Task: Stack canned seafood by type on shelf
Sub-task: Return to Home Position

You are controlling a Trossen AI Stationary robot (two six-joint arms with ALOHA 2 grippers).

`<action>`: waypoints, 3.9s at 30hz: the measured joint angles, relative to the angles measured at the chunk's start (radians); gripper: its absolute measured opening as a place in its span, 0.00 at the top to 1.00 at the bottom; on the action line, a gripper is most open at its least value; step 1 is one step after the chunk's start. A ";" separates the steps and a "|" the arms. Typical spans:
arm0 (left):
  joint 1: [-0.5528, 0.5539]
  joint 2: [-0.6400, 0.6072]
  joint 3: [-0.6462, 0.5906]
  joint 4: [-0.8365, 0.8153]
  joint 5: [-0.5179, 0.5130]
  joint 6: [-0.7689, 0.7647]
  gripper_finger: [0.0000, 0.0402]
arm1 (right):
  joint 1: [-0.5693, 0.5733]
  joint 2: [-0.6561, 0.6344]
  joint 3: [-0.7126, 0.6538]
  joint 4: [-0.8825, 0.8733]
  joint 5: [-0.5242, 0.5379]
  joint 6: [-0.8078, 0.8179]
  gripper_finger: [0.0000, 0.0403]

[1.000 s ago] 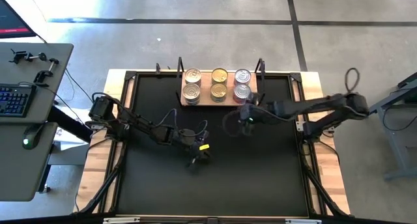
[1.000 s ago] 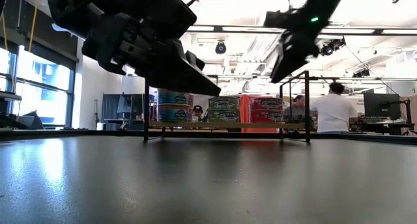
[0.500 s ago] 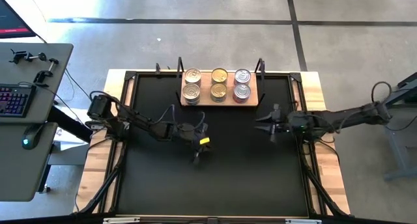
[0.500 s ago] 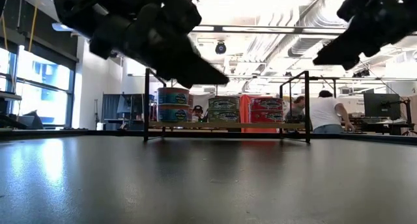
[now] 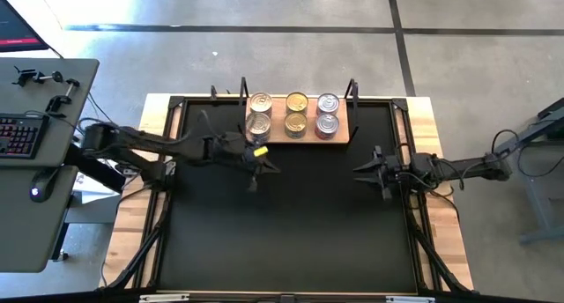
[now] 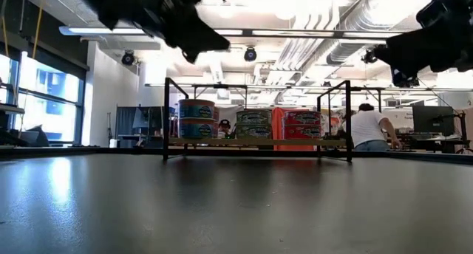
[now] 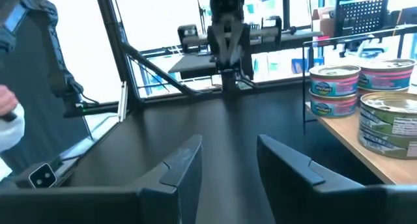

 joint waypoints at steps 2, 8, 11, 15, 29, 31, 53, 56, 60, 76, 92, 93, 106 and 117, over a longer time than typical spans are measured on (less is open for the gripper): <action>0.010 -0.069 -0.014 -0.029 -0.005 0.011 1.00 | 0.000 -0.026 0.000 -0.023 0.002 0.001 0.66; 0.017 -0.354 -0.226 0.025 -0.092 -0.037 1.00 | 0.000 -0.046 0.000 -0.024 0.003 -0.026 0.66; 0.021 -0.531 -0.339 0.026 -0.129 -0.081 1.00 | 0.000 -0.046 0.000 -0.038 0.003 -0.027 0.66; 0.037 -0.762 -0.455 0.007 -0.128 -0.129 1.00 | 0.000 -0.041 0.000 -0.043 0.003 -0.027 0.66; 0.082 -1.275 -0.683 -0.170 -0.136 -0.105 1.00 | 0.000 -0.039 -0.001 -0.043 0.003 -0.034 0.66; 0.082 -1.314 -0.716 -0.165 -0.149 -0.093 1.00 | 0.000 -0.039 -0.001 -0.043 0.004 -0.034 0.66; 0.071 -1.371 -0.753 -0.210 -0.178 -0.014 1.00 | -0.087 -0.042 0.000 -0.034 0.107 -0.051 0.66; 0.071 -1.361 -0.753 -0.210 -0.178 -0.013 1.00 | -0.102 -0.059 0.012 -0.075 0.080 -0.041 0.66; 0.071 -1.347 -0.753 -0.210 -0.177 -0.014 1.00 | -0.105 -0.067 0.004 -0.053 0.062 -0.030 0.66; 0.071 -1.309 -0.753 -0.210 -0.181 -0.013 1.00 | -0.071 -0.005 0.000 -0.054 -0.060 -0.068 0.66; 0.071 -1.309 -0.753 -0.210 -0.182 -0.038 1.00 | -0.071 -0.006 0.000 -0.058 -0.060 -0.068 0.66; 0.071 -1.309 -0.753 -0.210 -0.182 -0.038 1.00 | -0.071 -0.006 0.000 -0.058 -0.060 -0.068 0.66; 0.071 -1.309 -0.753 -0.210 -0.182 -0.040 1.00 | -0.071 -0.006 0.000 -0.059 -0.060 -0.068 0.66; 0.071 -1.309 -0.753 -0.210 -0.182 -0.065 1.00 | -0.071 -0.006 0.000 -0.059 -0.060 -0.068 0.66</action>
